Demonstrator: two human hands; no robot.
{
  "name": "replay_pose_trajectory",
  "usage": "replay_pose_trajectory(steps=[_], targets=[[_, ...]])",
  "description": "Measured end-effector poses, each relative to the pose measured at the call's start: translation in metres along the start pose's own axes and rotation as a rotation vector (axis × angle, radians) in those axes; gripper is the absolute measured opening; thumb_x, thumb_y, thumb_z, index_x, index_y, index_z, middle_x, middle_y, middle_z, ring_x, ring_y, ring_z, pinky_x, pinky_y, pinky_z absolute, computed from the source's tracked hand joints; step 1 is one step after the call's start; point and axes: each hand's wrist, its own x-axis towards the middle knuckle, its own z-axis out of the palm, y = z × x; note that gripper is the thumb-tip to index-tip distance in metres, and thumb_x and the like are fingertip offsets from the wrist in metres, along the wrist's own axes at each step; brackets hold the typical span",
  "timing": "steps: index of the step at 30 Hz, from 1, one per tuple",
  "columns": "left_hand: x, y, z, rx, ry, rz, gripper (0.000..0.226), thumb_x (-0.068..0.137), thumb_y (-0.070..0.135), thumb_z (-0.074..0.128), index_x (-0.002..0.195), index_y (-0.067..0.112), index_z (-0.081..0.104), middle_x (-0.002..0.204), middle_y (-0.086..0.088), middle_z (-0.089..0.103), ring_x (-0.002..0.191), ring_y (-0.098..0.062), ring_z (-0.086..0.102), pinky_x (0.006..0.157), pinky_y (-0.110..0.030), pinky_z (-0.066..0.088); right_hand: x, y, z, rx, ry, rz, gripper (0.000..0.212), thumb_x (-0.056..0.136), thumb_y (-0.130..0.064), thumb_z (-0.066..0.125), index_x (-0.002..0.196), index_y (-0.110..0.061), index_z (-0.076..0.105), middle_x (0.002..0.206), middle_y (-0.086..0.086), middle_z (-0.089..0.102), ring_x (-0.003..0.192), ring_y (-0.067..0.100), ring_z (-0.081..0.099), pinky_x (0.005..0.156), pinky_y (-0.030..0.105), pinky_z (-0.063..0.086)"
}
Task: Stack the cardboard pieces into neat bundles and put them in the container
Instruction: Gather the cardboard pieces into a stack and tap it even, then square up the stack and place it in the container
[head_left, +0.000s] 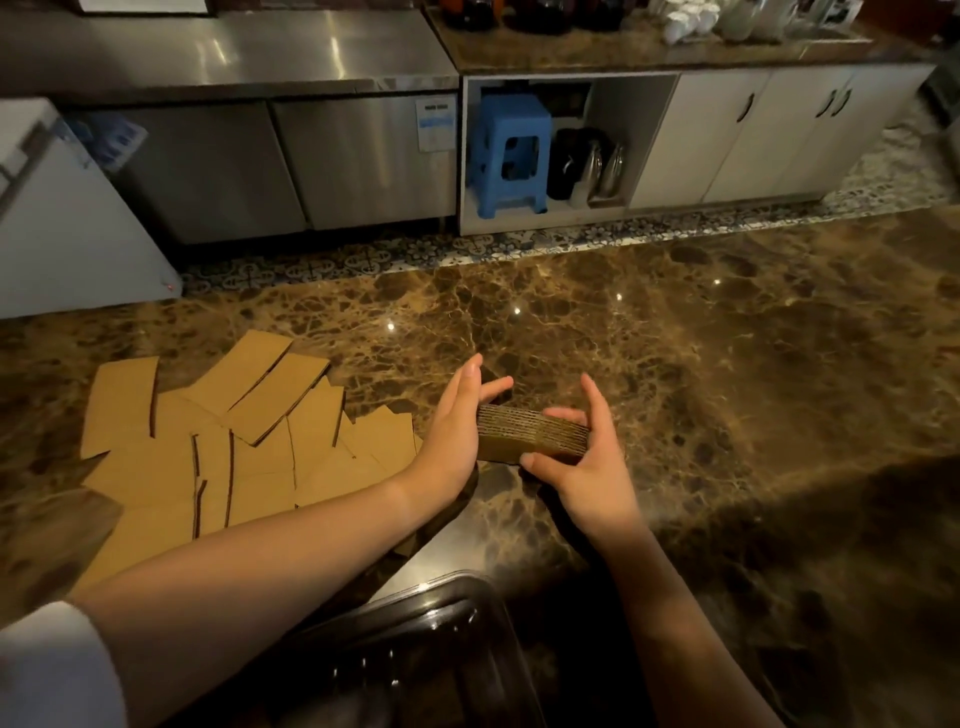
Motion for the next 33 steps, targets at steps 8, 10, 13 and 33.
replay_pose_trajectory(steps=[8, 10, 13, 33], targets=[[-0.040, 0.058, -0.038, 0.068, -0.229, 0.087, 0.092, 0.068, 0.072, 0.074, 0.148, 0.041, 0.038, 0.140, -0.002, 0.060, 0.129, -0.017, 0.057, 0.109, -0.043, 0.046, -0.026, -0.061, 0.005, 0.236, 0.012, 0.053, 0.098, 0.066, 0.007, 0.085, 0.150, -0.022, 0.042, 0.110, 0.006, 0.069, 0.096, 0.017, 0.074, 0.080, 0.036, 0.062], [-0.062, 0.076, -0.050, 0.073, -0.260, 0.183, 0.096, 0.065, 0.054, 0.087, 0.147, 0.044, 0.038, 0.147, -0.003, 0.050, 0.129, -0.008, 0.056, 0.100, -0.028, 0.051, -0.042, -0.085, 0.007, 0.350, -0.049, 0.020, 0.101, 0.061, 0.001, 0.089, 0.149, -0.021, 0.044, 0.111, 0.008, 0.074, 0.102, 0.027, 0.074, 0.082, 0.039, 0.061], [-0.106, 0.098, -0.056, -0.042, -0.248, 0.310, 0.102, 0.063, 0.031, 0.094, 0.148, 0.041, 0.038, 0.142, 0.004, 0.057, 0.126, -0.016, 0.059, 0.092, -0.028, 0.055, -0.069, -0.113, 0.023, 0.567, -0.181, 0.001, 0.096, 0.060, -0.005, 0.087, 0.145, -0.023, 0.045, 0.119, 0.012, 0.073, 0.107, 0.036, 0.071, 0.079, 0.041, 0.062], [-0.271, 0.078, -0.098, 0.105, 0.125, 0.511, 0.089, 0.071, 0.008, 0.081, 0.139, 0.050, 0.042, 0.111, -0.002, 0.075, 0.098, -0.025, 0.074, 0.075, -0.027, 0.060, -0.181, -0.128, 0.085, 0.014, -0.572, -0.216, 0.057, 0.070, 0.002, 0.086, 0.107, -0.037, 0.067, 0.110, -0.009, 0.074, 0.102, 0.010, 0.071, 0.079, 0.020, 0.058]])
